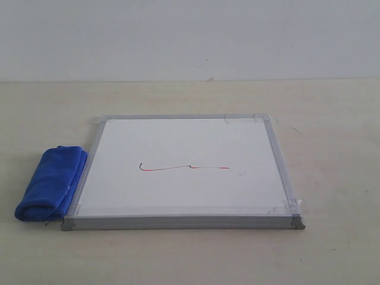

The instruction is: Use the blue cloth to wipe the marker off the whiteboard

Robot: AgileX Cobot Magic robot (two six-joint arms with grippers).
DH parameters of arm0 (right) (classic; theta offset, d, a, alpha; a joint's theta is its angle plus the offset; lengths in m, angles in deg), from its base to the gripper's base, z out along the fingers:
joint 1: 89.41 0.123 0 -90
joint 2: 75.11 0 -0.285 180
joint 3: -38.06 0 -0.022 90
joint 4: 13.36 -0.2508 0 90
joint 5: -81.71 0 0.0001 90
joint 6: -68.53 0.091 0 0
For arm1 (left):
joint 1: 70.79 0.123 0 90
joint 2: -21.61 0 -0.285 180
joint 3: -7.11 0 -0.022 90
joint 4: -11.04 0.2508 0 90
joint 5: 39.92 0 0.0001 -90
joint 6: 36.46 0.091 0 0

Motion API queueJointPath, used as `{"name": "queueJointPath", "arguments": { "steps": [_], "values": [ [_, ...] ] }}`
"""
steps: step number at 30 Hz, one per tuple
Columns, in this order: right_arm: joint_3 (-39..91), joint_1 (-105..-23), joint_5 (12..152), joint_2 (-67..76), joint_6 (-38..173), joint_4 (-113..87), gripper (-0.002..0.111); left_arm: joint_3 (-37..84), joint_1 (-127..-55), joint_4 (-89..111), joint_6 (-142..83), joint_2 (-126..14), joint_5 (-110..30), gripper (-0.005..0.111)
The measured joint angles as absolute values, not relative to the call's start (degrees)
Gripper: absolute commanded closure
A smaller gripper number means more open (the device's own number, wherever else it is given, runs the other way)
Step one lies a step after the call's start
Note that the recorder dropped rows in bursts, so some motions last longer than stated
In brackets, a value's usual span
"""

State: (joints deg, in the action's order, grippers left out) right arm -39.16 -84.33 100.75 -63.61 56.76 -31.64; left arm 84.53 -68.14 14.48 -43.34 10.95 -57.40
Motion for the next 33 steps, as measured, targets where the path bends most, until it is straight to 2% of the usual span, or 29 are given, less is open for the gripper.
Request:
{"name": "queueJointPath", "arguments": {
  "steps": [8, 15, 33],
  "values": [
    [-39.2, -84.3, 101.8, -63.6, 57.9, -29.2, 0.107, 84.5, -68.1, 14.5, -43.3, 10.9, -57.4, 0.102],
    [-39.2, -84.3, 100.7, -63.6, 70.5, -16.8, 0.107, 84.5, -68.1, 14.5, -43.3, 10.9, -57.4, 0.102],
    [-39.2, -84.3, 100.7, -63.7, 72.2, -15.4, 0.107, 84.5, -68.1, 14.5, -43.3, 10.9, -57.4, 0.102]
  ]
}}
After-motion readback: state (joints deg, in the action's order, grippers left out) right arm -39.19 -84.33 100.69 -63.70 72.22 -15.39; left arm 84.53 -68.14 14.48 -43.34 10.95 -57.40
